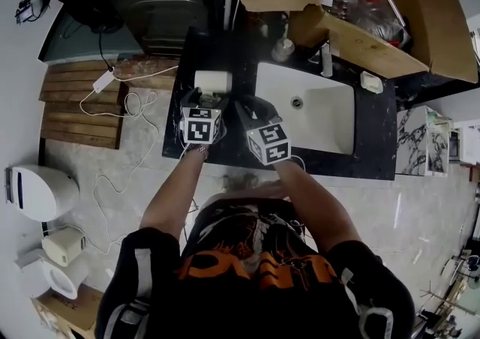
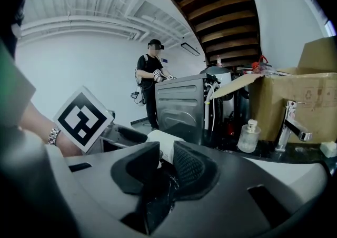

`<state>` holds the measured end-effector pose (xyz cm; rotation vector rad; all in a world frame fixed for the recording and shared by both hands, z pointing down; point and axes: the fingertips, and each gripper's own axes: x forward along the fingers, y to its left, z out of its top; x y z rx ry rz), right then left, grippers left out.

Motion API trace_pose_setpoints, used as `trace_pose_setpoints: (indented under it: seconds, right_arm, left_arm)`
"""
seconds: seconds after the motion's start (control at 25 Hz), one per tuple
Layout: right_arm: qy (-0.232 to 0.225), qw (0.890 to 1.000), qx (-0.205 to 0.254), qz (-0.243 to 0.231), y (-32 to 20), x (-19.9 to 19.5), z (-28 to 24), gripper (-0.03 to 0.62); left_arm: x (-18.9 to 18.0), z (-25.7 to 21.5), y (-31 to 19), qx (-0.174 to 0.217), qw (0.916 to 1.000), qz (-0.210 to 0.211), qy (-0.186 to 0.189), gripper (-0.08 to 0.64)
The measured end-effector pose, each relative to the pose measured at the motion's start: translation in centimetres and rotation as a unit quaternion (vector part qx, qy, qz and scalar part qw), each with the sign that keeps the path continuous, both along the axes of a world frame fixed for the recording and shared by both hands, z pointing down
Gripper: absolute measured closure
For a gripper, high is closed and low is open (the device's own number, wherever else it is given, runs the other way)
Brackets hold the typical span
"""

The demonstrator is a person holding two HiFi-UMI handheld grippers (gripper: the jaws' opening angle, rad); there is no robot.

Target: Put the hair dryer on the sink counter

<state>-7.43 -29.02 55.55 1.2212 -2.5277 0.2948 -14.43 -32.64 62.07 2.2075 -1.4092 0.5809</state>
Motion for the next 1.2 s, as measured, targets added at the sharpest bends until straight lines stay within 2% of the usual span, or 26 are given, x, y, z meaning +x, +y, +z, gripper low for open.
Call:
trace_pose_setpoints:
  seconds: [0.2, 0.6, 0.8, 0.88, 1.04, 1.2]
  right_arm:
    - [-0.007, 1.000, 0.006, -0.004, 0.0, -0.2, -0.4, 0.495]
    - [-0.020, 0.999, 0.036, -0.014, 0.7, 0.2, -3.5, 0.499]
    - [-0.045, 0.997, 0.064, -0.023, 2.1, 0.8, -7.3, 0.523]
    - [-0.052, 0.995, 0.078, -0.029, 2.9, 0.9, -9.1, 0.549]
    - [-0.065, 0.990, 0.120, -0.040, 4.5, 0.9, -13.2, 0.558]
    - [-0.100, 0.982, 0.153, -0.046, 6.1, 0.7, -17.2, 0.571]
  left_arm:
    - [0.1, -5.5, -0.5, 0.080, 0.9967, 0.016, 0.009, 0.179]
    - [0.1, -12.5, 1.7, 0.164, 0.9857, 0.022, 0.030, 0.325]
    - [0.8, -16.3, 4.1, 0.204, 0.9772, 0.034, 0.048, 0.463]
    - [1.2, -17.7, 5.1, 0.216, 0.9740, 0.039, 0.057, 0.476]
    - [1.7, -20.8, 7.0, 0.242, 0.9664, 0.044, 0.074, 0.510]
    - [1.9, -24.2, 9.4, 0.281, 0.9550, 0.045, 0.083, 0.532]
